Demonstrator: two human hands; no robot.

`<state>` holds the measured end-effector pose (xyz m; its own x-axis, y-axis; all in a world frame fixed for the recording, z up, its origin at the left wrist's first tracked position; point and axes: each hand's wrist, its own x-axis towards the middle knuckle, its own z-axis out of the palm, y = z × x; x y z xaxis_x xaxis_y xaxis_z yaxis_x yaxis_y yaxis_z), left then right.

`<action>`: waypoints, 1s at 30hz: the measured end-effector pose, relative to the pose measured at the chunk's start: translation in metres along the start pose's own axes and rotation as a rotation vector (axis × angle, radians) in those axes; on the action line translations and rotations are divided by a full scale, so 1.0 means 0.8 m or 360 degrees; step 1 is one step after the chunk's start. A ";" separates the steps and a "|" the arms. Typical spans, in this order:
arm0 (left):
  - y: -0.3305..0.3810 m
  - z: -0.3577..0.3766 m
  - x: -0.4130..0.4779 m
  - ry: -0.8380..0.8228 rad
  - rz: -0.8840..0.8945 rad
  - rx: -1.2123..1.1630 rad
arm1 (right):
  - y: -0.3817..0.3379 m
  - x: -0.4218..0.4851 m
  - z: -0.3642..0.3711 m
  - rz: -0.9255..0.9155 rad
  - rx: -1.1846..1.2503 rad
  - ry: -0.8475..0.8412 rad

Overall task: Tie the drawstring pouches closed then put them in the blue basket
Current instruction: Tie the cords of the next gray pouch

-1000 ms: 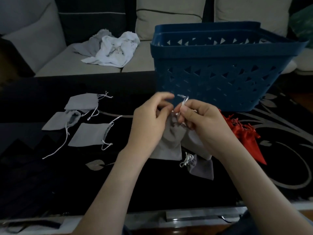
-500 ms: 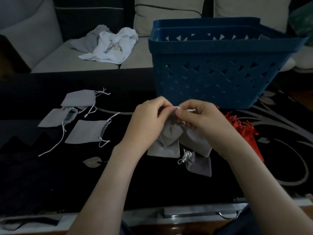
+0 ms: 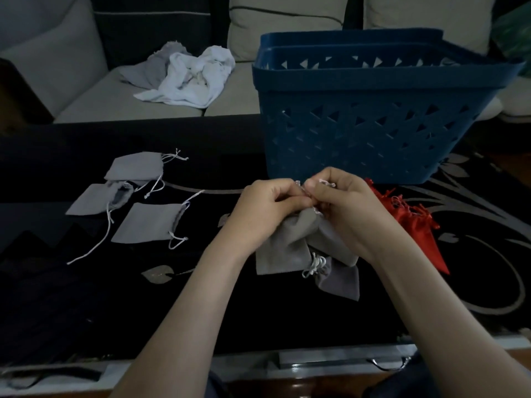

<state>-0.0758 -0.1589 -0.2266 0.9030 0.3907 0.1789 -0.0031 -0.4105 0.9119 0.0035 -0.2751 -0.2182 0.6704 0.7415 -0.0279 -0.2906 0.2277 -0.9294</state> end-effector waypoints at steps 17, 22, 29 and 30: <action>0.017 0.008 0.003 0.0216 -0.0034 -0.0703 | 0.004 0.003 -0.011 -0.0379 -0.1014 0.0059; 0.012 0.007 0.004 0.0303 0.0050 -0.0618 | 0.009 0.004 -0.007 -0.0305 -0.0987 0.0107; 0.015 0.001 0.003 0.0058 0.0172 -0.0782 | -0.001 0.001 -0.011 -0.0132 -0.0485 -0.0196; 0.016 0.000 0.003 0.0043 0.0177 -0.0801 | -0.004 0.001 -0.012 -0.0122 -0.0471 -0.0236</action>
<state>-0.0735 -0.1630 -0.2147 0.8741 0.3908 0.2886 -0.3110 -0.0063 0.9504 0.0113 -0.2812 -0.2191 0.5698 0.8179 0.0796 -0.0178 0.1091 -0.9939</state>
